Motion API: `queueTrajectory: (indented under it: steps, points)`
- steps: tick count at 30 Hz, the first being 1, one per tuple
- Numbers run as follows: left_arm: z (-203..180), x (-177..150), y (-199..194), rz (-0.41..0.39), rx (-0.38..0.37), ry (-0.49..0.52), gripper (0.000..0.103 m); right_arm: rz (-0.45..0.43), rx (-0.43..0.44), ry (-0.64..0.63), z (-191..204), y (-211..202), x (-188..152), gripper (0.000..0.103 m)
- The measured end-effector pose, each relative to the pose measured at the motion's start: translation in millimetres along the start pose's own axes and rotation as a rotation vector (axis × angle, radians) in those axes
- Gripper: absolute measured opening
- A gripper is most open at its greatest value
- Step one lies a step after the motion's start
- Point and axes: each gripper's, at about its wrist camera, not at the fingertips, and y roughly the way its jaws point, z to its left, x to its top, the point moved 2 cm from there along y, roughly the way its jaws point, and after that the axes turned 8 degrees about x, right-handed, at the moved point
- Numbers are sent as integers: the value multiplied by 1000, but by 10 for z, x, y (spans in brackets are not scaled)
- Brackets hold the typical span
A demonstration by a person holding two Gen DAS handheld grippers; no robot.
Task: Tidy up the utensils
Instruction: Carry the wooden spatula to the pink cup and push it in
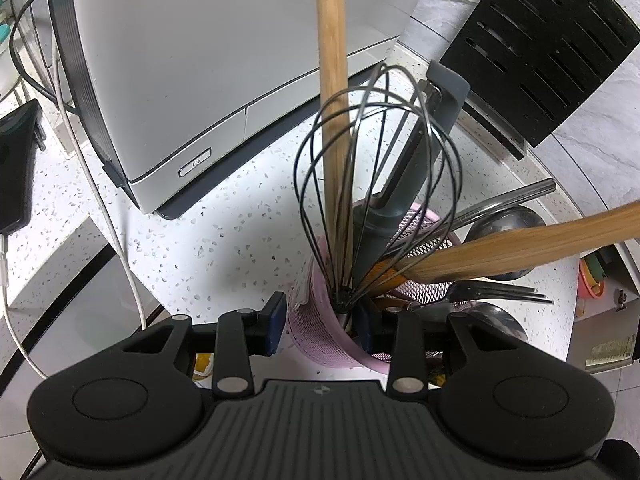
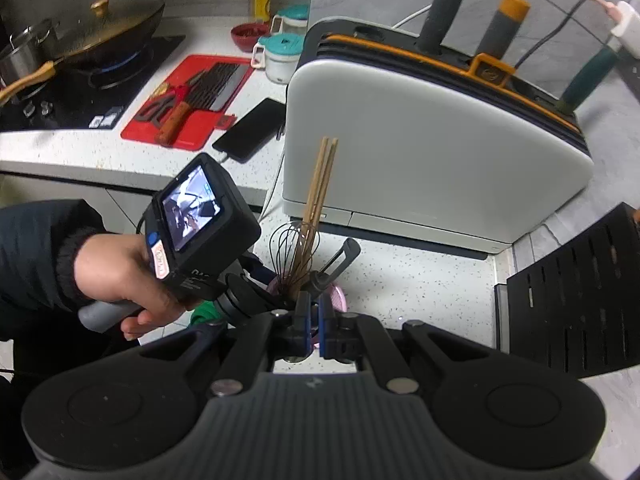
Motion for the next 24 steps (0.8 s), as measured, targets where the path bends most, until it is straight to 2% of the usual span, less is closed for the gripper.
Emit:
queueTrajectory:
  steps: [10, 24]
  points:
    - [-2, -1, 1, -1, 2, 1, 42, 55, 3, -24, -3, 339, 67, 0]
    - [6, 4, 11, 0, 10, 8, 44, 88, -1, -27, -70, 690, 119, 1]
